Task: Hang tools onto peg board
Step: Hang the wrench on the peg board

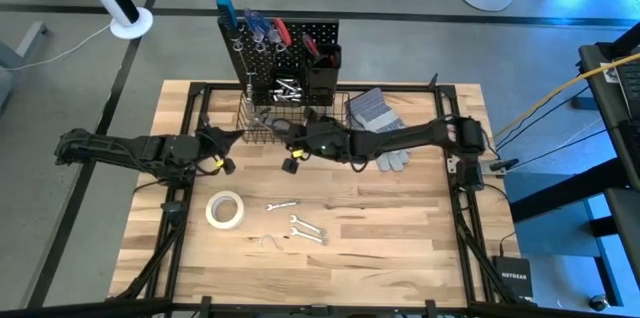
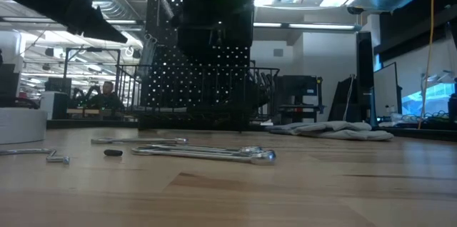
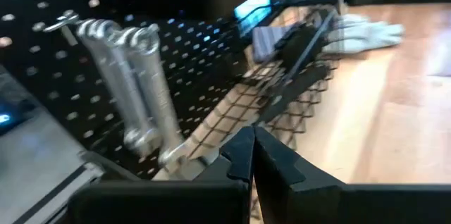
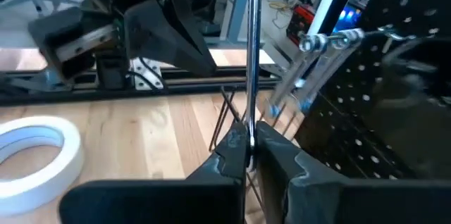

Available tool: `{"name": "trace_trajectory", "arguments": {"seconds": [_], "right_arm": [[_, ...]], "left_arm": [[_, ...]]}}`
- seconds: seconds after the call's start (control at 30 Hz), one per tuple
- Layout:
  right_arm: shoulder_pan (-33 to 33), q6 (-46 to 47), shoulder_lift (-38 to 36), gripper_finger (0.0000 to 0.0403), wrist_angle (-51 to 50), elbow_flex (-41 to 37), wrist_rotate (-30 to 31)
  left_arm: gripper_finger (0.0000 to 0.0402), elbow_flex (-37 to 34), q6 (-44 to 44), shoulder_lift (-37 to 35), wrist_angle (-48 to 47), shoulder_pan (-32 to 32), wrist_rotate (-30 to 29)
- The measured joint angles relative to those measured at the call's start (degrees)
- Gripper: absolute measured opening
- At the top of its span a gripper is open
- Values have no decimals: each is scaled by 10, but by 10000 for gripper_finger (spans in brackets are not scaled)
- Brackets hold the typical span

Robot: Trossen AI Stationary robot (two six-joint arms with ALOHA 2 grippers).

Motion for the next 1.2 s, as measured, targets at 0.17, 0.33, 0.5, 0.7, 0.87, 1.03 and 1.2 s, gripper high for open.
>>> {"name": "trace_trajectory", "arguments": {"seconds": [0.17, 0.33, 0.5, 0.7, 0.87, 1.03, 1.2], "right_arm": [[-20, -7, 65, 16, -8, 71, -21], [-32, 0, 116, 16, -83, 164, -20], [-40, 25, 129, 21, -110, 182, -21], [-44, 28, 128, 16, -114, 175, -26], [-48, 39, 131, 18, -124, 175, -22], [-52, 56, 137, 16, -127, 175, -20], [-54, 77, 137, 17, -126, 175, -9]], "left_arm": [[0, 0, -5, 18, 0, 0, -10], [0, 0, -23, 37, -4, 0, -10], [0, 0, -29, 46, -10, 0, -10], [0, 0, -26, 47, -10, 0, -13], [0, 0, -25, 47, -6, 0, -13], [0, 0, -26, 47, -6, 0, -13], [0, 0, -26, 47, -6, 0, -13]]}}
